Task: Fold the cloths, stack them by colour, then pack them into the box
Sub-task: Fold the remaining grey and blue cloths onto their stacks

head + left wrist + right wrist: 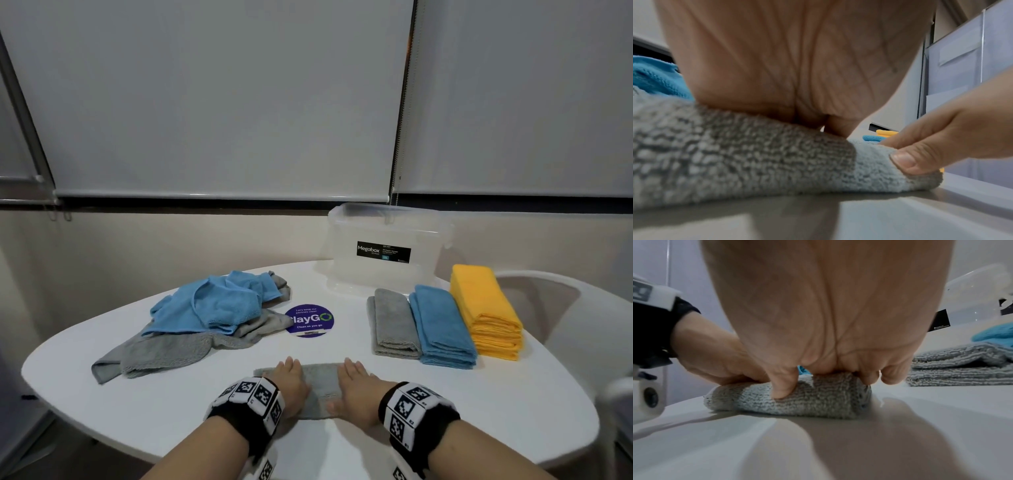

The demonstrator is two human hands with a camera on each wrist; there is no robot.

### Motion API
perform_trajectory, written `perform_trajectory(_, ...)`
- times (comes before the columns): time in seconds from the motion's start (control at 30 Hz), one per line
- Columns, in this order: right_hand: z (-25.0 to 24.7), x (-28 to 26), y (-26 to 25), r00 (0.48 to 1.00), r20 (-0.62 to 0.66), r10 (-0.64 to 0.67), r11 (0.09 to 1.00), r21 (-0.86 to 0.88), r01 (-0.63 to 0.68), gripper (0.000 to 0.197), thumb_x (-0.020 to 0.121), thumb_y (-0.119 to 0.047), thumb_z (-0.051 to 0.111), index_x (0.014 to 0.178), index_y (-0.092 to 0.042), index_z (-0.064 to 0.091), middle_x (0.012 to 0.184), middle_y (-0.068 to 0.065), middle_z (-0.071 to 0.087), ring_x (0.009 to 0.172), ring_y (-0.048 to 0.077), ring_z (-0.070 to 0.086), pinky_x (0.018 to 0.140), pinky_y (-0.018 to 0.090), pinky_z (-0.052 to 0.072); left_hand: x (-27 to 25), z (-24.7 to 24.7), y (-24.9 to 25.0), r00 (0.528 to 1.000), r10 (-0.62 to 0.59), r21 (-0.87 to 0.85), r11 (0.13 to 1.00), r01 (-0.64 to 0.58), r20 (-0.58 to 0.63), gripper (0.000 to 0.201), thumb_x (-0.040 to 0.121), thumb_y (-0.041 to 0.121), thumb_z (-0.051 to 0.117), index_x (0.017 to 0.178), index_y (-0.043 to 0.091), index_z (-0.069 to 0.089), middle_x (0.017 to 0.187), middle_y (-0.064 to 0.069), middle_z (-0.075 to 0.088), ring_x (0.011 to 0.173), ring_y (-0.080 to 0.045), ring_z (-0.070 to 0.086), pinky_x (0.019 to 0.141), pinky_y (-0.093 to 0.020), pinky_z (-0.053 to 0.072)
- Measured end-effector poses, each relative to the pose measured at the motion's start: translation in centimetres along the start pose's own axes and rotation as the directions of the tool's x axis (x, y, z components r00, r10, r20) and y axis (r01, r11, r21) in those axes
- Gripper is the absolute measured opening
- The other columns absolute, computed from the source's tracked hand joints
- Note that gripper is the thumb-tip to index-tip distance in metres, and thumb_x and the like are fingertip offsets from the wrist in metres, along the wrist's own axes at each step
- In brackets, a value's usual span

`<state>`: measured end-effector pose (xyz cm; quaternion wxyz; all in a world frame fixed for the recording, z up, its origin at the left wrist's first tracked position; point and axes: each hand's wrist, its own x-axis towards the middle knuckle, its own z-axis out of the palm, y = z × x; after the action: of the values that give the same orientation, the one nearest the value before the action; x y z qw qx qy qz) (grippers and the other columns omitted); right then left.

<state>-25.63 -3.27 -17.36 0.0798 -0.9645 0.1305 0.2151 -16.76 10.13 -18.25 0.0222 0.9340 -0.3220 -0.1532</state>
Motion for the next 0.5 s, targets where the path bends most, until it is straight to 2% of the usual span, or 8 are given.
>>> perform_trajectory(0.17, 0.1, -0.5, 0.3, 0.998, -0.048, -0.027, 1.0, 0.007, 0.028, 0.083, 0.096, -0.052, 0.037, 0.152, -0.008, -0.005, 0.16, 0.008, -0.011, 0.148, 0.024, -0.006, 0.118, 0.043, 0.006, -0.4, -1.8, 0.7, 1.0, 0.002, 0.069, 0.998, -0.002, 0.01, 0.04, 0.104, 0.019, 0.029, 0.135, 0.001, 0.045, 0.141, -0.018, 0.045, 0.131, -0.031, 0.043, 0.108, -0.037, 0.032)
perform_trajectory(0.3, -0.1, -1.0, 1.2, 0.998, -0.043, -0.048, 0.998, -0.045, 0.046, 0.077, 0.095, -0.047, 0.041, 0.153, -0.018, 0.0, 0.161, 0.003, -0.01, 0.148, 0.029, -0.005, 0.118, 0.048, 0.005, 0.0, -3.0, 1.3, 1.0, -0.016, 0.241, 0.97, 0.018, -0.013, 0.034, 0.097, 0.024, 0.043, 0.126, 0.01, 0.056, 0.131, -0.01, 0.056, 0.121, -0.027, 0.054, 0.099, -0.035, 0.04)
perform_trajectory(0.4, -0.9, -1.7, 2.6, 0.998, -0.04, -0.038, 0.999, -0.037, 0.037, 0.075, 0.092, -0.047, 0.047, 0.152, -0.027, 0.005, 0.16, 0.013, -0.008, 0.147, 0.034, -0.001, 0.117, 0.05, 0.006, 0.7, -3.2, 1.4, 1.0, 0.01, 0.188, 0.982, -0.012, 0.011, 0.031, 0.09, 0.026, 0.05, 0.117, 0.013, 0.06, 0.124, -0.007, 0.06, 0.115, -0.025, 0.057, 0.093, -0.034, 0.043)
perform_trajectory(0.5, -1.5, -2.5, 4.7, 0.992, -0.12, -0.047, 0.992, 0.107, 0.06, 0.071, 0.092, -0.038, 0.051, 0.149, -0.033, 0.009, 0.158, 0.017, 0.005, 0.142, 0.039, 0.02, 0.118, 0.046, 0.016, 1.1, -4.4, 1.8, 0.994, 0.11, 0.05, 0.993, -0.111, 0.014, 0.027, 0.089, 0.026, 0.049, 0.111, 0.014, 0.06, 0.117, -0.006, 0.061, 0.114, -0.024, 0.055, 0.088, -0.028, 0.041)
